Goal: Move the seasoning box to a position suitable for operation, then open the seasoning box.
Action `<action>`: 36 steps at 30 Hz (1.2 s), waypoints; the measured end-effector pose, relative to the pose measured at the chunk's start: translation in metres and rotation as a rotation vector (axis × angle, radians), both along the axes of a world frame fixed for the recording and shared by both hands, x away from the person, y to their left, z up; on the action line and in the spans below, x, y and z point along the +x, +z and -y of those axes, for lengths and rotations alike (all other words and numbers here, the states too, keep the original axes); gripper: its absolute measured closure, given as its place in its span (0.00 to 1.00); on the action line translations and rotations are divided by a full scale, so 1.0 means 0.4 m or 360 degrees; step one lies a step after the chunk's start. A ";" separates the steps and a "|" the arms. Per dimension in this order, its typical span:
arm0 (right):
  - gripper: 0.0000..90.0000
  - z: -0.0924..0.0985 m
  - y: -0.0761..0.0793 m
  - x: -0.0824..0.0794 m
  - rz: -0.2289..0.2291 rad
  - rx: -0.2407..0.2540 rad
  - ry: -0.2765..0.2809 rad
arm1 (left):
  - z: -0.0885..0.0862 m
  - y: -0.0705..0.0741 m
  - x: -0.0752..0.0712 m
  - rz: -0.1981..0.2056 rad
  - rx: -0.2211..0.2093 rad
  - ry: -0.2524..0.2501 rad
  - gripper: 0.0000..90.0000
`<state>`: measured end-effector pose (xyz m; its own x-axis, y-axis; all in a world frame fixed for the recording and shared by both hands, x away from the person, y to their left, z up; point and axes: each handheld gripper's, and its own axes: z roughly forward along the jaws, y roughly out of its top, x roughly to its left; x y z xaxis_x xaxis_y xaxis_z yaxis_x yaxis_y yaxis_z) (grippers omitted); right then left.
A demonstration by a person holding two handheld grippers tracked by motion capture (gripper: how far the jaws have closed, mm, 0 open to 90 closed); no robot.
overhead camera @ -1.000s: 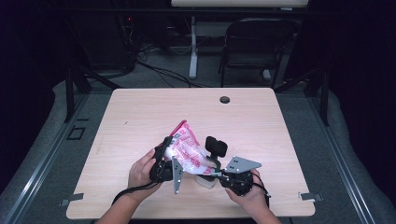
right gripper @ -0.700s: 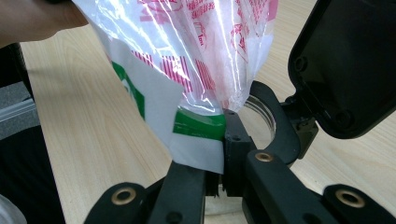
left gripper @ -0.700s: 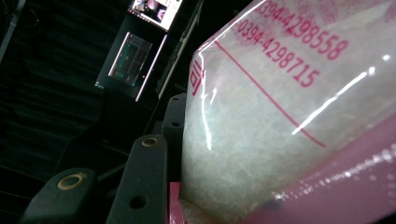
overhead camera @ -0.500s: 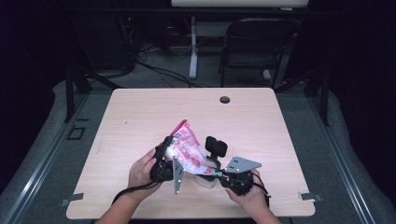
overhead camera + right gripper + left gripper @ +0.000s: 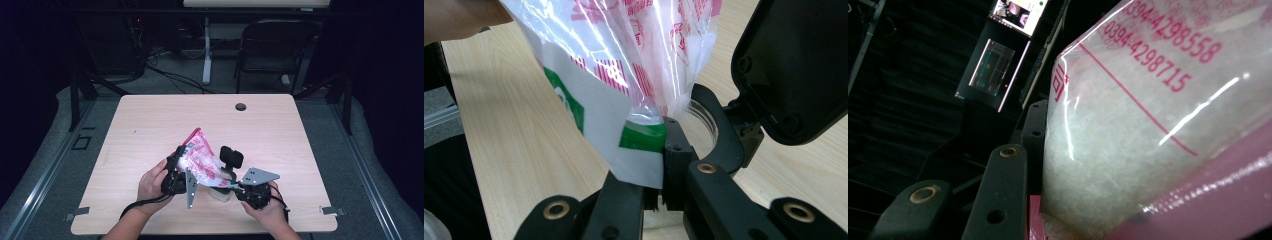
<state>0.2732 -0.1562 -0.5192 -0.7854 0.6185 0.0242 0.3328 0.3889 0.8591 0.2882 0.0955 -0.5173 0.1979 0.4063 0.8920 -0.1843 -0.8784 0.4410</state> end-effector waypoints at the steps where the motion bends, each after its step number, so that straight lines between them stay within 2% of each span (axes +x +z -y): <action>1: 0.98 0.000 0.000 0.000 0.0000 -0.0003 0.0001 | 0.000 0.000 0.000 0.0001 0.0000 0.0000 0.75; 36: 0.98 0.000 -0.003 0.000 -0.0003 -0.0017 0.0002 | 0.002 0.002 -0.004 0.0019 0.0010 -0.0002 0.75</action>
<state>0.2733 -0.1561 -0.5203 -0.7860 0.6180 0.0192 0.3339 0.3981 0.8544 0.2864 0.0947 -0.5165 0.1875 0.4003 0.8970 -0.1908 -0.8810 0.4330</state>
